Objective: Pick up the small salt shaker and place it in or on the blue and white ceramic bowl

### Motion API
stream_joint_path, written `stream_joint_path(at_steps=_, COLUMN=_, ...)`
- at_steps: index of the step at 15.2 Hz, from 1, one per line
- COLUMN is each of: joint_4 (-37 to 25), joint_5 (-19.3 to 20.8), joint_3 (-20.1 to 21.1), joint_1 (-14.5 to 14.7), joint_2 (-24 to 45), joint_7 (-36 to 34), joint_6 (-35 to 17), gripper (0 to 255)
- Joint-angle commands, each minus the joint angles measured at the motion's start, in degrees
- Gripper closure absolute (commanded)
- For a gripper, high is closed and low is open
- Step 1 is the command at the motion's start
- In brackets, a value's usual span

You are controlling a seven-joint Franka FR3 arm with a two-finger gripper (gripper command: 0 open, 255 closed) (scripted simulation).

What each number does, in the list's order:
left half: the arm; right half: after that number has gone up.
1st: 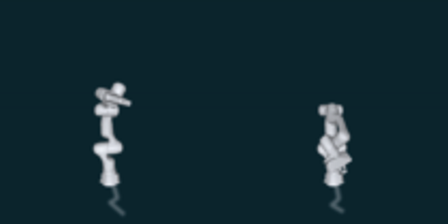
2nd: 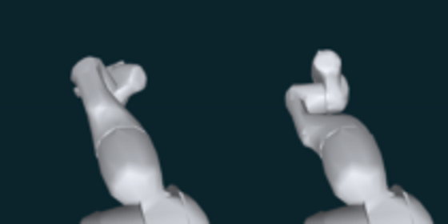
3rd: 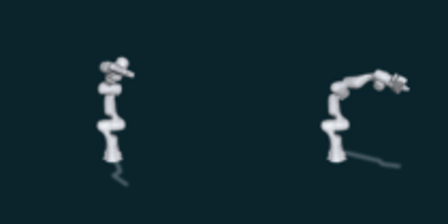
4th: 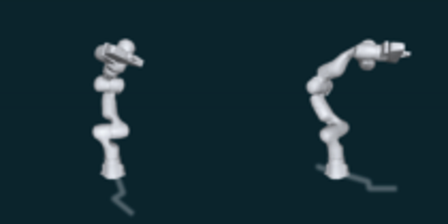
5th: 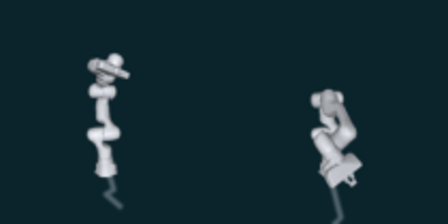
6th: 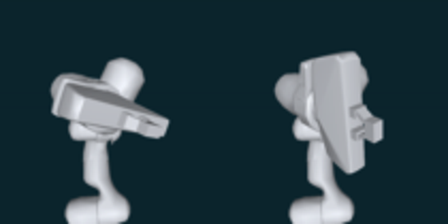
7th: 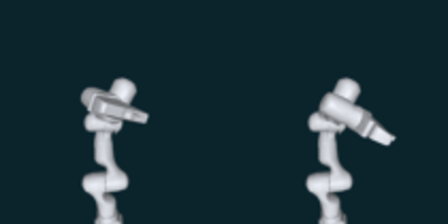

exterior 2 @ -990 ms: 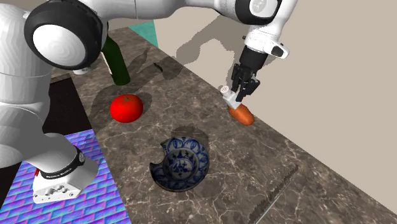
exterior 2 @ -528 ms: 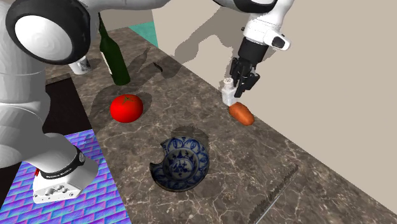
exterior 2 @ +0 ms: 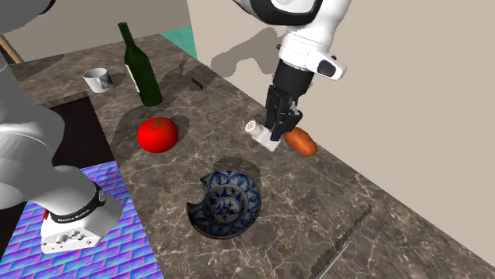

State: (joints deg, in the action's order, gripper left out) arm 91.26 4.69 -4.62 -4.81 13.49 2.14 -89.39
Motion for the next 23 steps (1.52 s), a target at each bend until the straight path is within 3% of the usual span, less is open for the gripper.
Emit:
stream_joint_path(at_steps=1, joint_4=5.96, joint_5=0.57, joint_3=-0.61, joint_1=-0.74, joint_2=-4.32, joint_7=1.18, joint_6=-1.8, gripper=255)
stream_joint_path(at_steps=10, joint_4=24.8, joint_5=4.32, joint_3=-4.36, joint_1=-4.59, joint_2=-19.85, joint_7=7.39, joint_6=-6.02, gripper=255)
stream_joint_path(at_steps=23, joint_4=32.09, joint_5=4.52, joint_3=-4.84, joint_1=-4.89, joint_2=-17.94, joint_7=6.76, joint_6=-15.2, gripper=255)
